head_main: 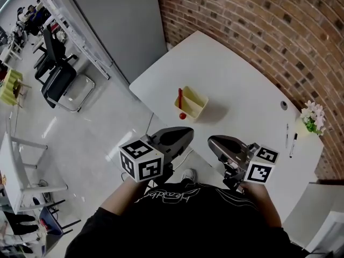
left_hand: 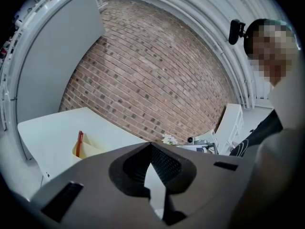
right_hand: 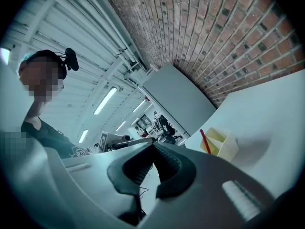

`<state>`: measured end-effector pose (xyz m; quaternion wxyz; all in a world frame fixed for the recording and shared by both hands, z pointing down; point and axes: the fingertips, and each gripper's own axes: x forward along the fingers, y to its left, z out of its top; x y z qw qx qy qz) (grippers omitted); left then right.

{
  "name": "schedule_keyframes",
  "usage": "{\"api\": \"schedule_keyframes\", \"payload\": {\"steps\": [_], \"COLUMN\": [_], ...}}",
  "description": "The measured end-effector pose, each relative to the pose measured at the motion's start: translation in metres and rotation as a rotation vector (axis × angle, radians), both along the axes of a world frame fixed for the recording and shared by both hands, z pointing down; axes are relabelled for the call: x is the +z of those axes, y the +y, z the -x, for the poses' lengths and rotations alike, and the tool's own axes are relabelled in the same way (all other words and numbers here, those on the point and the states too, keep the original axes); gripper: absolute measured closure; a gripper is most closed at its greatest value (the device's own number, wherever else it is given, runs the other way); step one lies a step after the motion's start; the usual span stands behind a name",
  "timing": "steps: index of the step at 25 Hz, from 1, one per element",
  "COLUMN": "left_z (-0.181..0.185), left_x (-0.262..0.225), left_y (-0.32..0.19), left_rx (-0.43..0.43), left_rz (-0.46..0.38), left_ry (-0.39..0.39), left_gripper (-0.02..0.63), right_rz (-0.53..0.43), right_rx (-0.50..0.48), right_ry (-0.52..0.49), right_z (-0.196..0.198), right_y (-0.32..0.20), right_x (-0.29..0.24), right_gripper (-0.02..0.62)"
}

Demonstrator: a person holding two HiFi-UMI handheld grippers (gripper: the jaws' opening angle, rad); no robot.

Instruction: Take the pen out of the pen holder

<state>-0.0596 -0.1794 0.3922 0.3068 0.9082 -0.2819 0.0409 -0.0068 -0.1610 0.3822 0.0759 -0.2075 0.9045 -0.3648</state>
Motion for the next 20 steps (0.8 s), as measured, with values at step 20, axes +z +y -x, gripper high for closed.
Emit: {"api": "schedule_keyframes", "payload": {"steps": [20], "left_z": [0.021], "left_x": [0.051], "left_y": [-0.073], "left_rx": [-0.023], "left_rz": [0.006], "left_ry": [-0.136], "left_gripper": [0.598], "right_rz": [0.094], "right_rx": [0.015], "right_ry": [-0.005], "right_z": [0.01], "right_y": [-0.057], "right_x": [0.039], "right_gripper": [0.592]}}
